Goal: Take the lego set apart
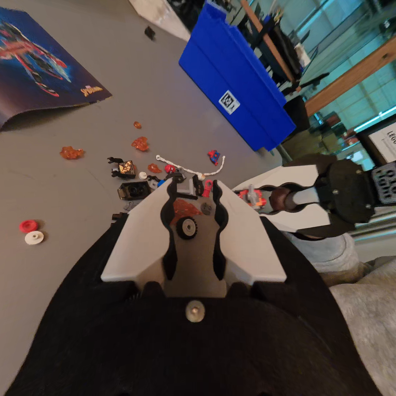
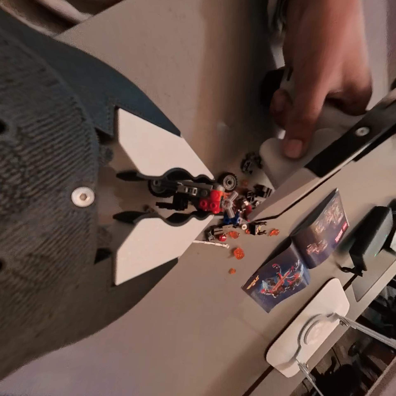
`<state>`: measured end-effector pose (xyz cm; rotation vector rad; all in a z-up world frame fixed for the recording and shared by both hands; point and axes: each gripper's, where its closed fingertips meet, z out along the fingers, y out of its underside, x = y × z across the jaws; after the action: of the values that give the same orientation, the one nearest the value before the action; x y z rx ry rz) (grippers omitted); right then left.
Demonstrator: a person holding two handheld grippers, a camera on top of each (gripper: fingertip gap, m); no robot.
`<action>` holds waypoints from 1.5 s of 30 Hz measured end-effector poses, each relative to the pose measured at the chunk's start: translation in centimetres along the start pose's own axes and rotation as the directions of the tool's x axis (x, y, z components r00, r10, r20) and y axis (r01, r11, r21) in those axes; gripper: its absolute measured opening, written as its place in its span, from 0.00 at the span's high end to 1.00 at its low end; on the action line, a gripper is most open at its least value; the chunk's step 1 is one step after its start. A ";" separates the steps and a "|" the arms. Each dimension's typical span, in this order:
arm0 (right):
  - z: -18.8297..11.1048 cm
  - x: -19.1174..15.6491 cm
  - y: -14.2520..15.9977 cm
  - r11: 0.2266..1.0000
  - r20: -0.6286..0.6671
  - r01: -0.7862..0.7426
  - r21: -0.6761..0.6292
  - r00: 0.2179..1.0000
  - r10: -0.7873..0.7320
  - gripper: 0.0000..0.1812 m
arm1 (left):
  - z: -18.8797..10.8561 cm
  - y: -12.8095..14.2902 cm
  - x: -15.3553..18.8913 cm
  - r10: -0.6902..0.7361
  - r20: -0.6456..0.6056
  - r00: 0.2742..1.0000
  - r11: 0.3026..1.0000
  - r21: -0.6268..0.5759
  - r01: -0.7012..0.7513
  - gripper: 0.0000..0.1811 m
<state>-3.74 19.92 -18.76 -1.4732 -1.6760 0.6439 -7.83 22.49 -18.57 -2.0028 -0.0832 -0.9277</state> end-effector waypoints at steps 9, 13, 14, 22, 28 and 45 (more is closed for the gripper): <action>0.4 -0.4 0.1 0.992 -0.047 0.123 -0.007 0.991 -0.123 0.87 | -0.3 1.6 4.4 -0.129 -0.231 0.964 0.991 -0.058 0.118 0.83; 0.4 -0.4 0.1 0.984 -0.084 0.177 -0.025 0.980 -0.178 0.87 | -0.1 2.0 4.9 -0.134 -0.247 0.960 0.990 -0.074 0.119 0.88; 0.5 -0.3 0.1 0.983 -0.089 0.184 -0.029 0.979 -0.186 0.87 | 0.0 2.2 4.9 -0.131 -0.244 0.961 0.990 -0.084 0.113 0.91; 0.8 -0.5 0.3 0.974 -0.109 0.219 -0.051 0.969 -0.223 0.87 | -0.3 2.5 5.0 -0.103 -0.245 0.964 0.993 -0.085 0.084 0.96; 0.7 -0.6 -0.7 0.965 -0.157 0.260 -0.013 0.953 -0.259 0.86 | -1.0 1.9 5.4 -0.113 -0.281 0.953 0.994 -0.041 0.106 0.97; -0.3 -1.6 -2.6 0.992 -0.037 0.123 0.032 0.992 -0.122 0.86 | -2.6 0.9 6.7 -0.044 -0.283 0.958 0.998 0.030 0.055 0.97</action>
<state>-4.93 17.84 -16.83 -1.3385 -1.7052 0.5745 -4.16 18.11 -14.17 -1.8213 0.0081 -1.2259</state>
